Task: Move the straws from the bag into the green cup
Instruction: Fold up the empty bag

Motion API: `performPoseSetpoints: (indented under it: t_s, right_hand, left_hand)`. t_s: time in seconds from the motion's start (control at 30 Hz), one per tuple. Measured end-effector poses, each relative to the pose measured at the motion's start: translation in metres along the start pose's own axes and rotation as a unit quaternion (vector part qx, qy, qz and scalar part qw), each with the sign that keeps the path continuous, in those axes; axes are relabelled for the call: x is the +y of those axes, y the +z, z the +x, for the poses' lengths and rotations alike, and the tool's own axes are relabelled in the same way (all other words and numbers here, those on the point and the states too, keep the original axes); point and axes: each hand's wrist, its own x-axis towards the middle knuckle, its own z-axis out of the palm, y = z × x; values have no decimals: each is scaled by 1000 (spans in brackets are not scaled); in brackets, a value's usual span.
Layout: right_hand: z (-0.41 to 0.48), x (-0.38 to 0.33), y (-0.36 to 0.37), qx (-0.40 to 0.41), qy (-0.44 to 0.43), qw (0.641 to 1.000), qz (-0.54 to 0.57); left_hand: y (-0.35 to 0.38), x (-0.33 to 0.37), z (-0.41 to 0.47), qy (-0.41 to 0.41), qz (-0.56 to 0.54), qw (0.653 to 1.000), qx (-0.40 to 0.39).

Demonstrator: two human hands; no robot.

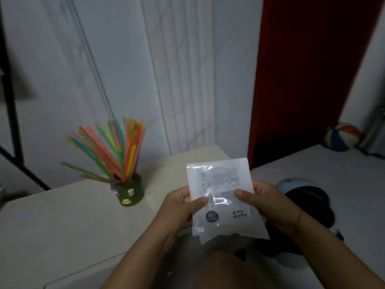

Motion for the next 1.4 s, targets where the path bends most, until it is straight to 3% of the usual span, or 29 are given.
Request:
performPoseSetpoints:
  t_s: [0.17, 0.37, 0.5, 0.8, 0.93, 1.17, 1.4]
  right_hand:
    - [-11, 26, -66, 114, 18, 992, 44]
    - [-24, 71, -131, 192, 80, 976, 67]
    - [-38, 113, -170, 276, 141, 948, 74]
    - [-43, 186, -237, 410, 261, 871, 73]
    - [1, 197, -244, 431, 258, 864, 41]
    - [63, 205, -229, 395, 278, 865, -140]
    - [58, 206, -229, 392, 234, 882, -120]
  left_hand:
    - [74, 7, 50, -23, 22, 998, -59]
    - [146, -2, 100, -52, 87, 989, -106]
    - [185, -18, 121, -58, 134, 974, -172]
    - [226, -58, 168, -103, 146, 962, -204]
    - [234, -65, 180, -106, 143, 959, -220]
    - [242, -78, 191, -85, 161, 957, -224]
    - [242, -79, 189, -88, 140, 959, -229]
